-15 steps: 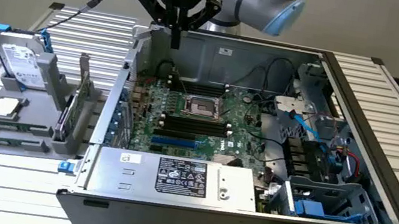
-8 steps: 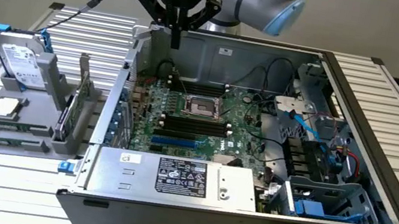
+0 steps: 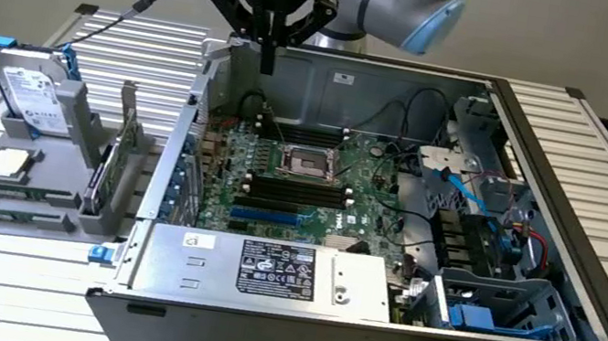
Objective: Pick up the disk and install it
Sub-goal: 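Reach for the disk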
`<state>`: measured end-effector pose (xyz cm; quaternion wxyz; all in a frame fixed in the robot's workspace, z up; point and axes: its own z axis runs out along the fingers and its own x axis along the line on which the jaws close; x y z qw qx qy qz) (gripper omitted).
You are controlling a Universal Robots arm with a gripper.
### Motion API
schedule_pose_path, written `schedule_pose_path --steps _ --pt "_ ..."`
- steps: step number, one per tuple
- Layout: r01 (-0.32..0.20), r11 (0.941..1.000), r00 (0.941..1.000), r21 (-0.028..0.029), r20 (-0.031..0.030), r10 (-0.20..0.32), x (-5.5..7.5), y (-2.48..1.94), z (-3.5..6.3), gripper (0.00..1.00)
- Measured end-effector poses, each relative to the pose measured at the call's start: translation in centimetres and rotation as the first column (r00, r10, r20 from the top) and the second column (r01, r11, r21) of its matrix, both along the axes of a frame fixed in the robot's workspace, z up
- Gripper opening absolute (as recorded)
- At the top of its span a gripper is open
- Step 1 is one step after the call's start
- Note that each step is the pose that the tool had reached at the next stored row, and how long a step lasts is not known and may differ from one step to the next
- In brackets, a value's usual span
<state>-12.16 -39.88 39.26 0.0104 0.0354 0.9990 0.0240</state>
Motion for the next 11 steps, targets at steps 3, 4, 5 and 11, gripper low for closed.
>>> schedule_pose_path --steps 3,4,5,11 --pt "0.0 1.0 1.0 0.0001 0.0 0.0 -1.1 0.0 0.0 0.11" --pt "0.0 1.0 1.0 0.0002 -0.0001 0.0 -1.5 0.0 0.0 0.11" --pt "0.0 1.0 1.0 0.0004 0.0 0.0 -2.0 0.0 0.0 0.11" --pt "0.0 1.0 1.0 0.0015 -0.0001 0.0 -4.7 0.0 0.0 0.11"
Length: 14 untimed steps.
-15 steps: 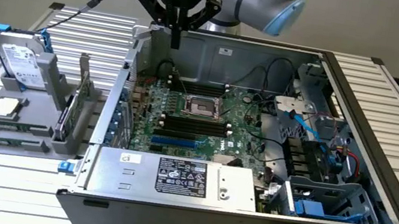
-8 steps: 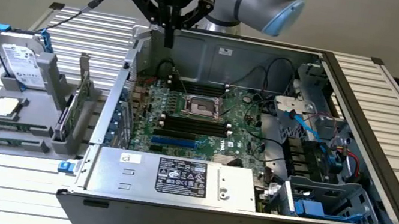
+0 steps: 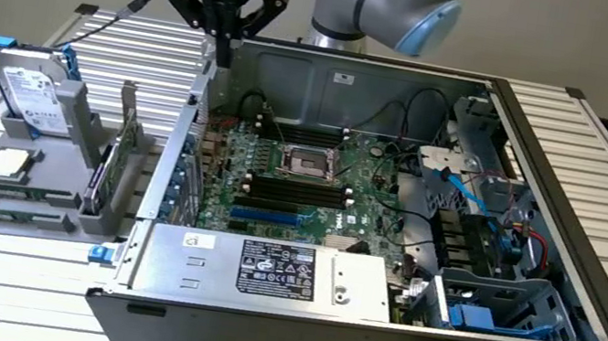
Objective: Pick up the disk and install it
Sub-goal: 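Reach for the disk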
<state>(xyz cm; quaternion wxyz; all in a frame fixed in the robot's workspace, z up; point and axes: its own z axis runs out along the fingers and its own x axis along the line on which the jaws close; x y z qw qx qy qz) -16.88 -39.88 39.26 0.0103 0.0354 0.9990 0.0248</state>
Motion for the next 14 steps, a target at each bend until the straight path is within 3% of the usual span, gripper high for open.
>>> schedule_pose_path --steps 14 --pt "0.0 1.0 1.0 0.005 0.0 0.0 -6.3 0.0 0.0 0.11"
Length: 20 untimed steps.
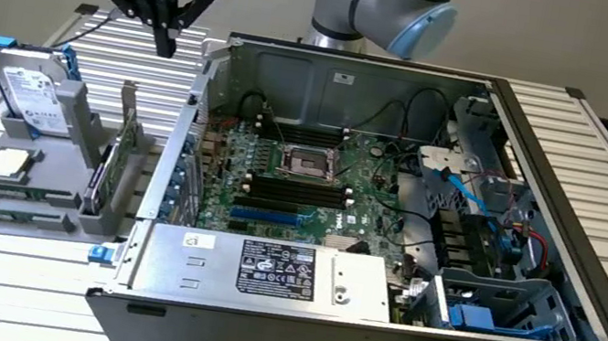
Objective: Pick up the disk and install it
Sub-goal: 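Reach for the disk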
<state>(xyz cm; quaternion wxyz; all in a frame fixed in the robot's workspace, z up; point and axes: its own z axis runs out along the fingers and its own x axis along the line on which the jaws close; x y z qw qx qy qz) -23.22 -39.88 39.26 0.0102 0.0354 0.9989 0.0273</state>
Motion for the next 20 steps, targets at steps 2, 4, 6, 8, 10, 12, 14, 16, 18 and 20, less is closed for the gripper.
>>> schedule_pose_path --steps 2,4,6,8,10,12,14,16,18,20 --pt "0.0 1.0 1.0 0.001 0.0 0.0 -0.9 0.0 0.0 0.11" --pt "0.0 1.0 1.0 0.0022 0.0 0.0 -1.8 0.0 0.0 0.11" --pt "0.0 1.0 1.0 0.0035 0.0 0.0 -2.8 0.0 0.0 0.11" --pt "0.0 1.0 1.0 0.0043 0.0 0.0 -3.7 0.05 -0.01 0.11" --pt "0.0 1.0 1.0 0.0047 0.0001 0.0 -4.5 0.19 -0.04 0.11" --pt "-0.001 1.0 1.0 0.0053 0.0 0.001 -5.3 0.34 -0.09 0.11" --pt "-0.003 1.0 1.0 0.0067 0.0 0.003 -6.1 0.43 -0.21 0.11" --pt "-0.004 1.0 1.0 0.0086 0.0006 0.004 -6.9 0.51 -0.42 0.11" --pt "-0.012 0.9999 0.9999 0.0101 0.0012 0.012 -7.3 0.54 -0.64 0.11" --pt "-0.029 0.9995 0.9996 0.0119 0.0013 0.029 -7.4 0.53 -0.85 0.11"
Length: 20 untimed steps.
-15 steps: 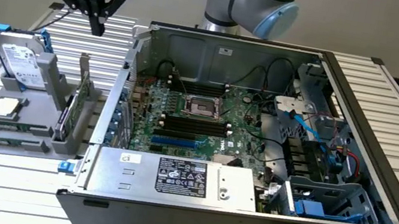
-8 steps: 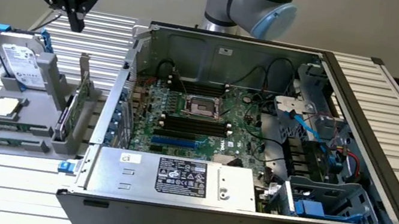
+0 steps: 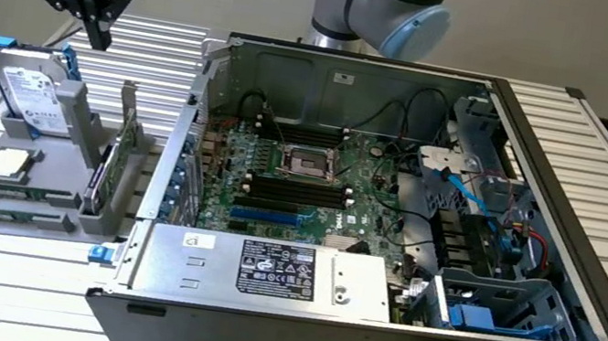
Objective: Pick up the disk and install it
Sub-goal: 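Reach for the disk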
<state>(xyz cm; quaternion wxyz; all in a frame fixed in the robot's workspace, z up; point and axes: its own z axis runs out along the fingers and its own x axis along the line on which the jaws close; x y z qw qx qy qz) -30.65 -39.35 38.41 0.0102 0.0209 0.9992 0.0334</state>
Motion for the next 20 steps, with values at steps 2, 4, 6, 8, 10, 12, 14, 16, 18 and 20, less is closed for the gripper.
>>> schedule_pose_path --steps 2,4,6,8,10,12,14,16,18,20 --pt "-0.016 0.9999 0.9999 0.0019 -0.0002 0.016 -0.1 0.0 -0.16 0.11" --pt "-0.028 0.9996 0.9996 0.003 -0.0001 0.028 -0.3 0.03 -0.24 0.11" --pt "-0.033 0.9994 0.9995 0.0035 0.0 0.033 -0.6 0.15 -0.28 0.11" --pt "-0.033 0.9994 0.9994 0.0036 0.0001 0.033 -1.1 0.53 -0.3 0.11" --pt "-0.033 0.9994 0.9994 0.0036 0.0 0.033 -1.6 0.96 -0.29 0.11" --pt "-0.033 0.9994 0.9994 0.0036 0.0 0.033 -2.2 1.35 -0.3 0.11" --pt "-0.033 0.9994 0.9994 0.0039 0.0 0.033 -2.7 1.72 -0.3 0.11" --pt "-0.033 0.9994 0.9994 0.0041 0.0 0.033 -3.3 2.02 -0.3 0.11" --pt "-0.033 0.9994 0.9994 0.0049 0.0 0.033 -3.9 2.28 -0.31 0.11" --pt "-0.033 0.9994 0.9994 0.0062 0.0001 0.033 -4.5 2.55 -0.33 0.11"
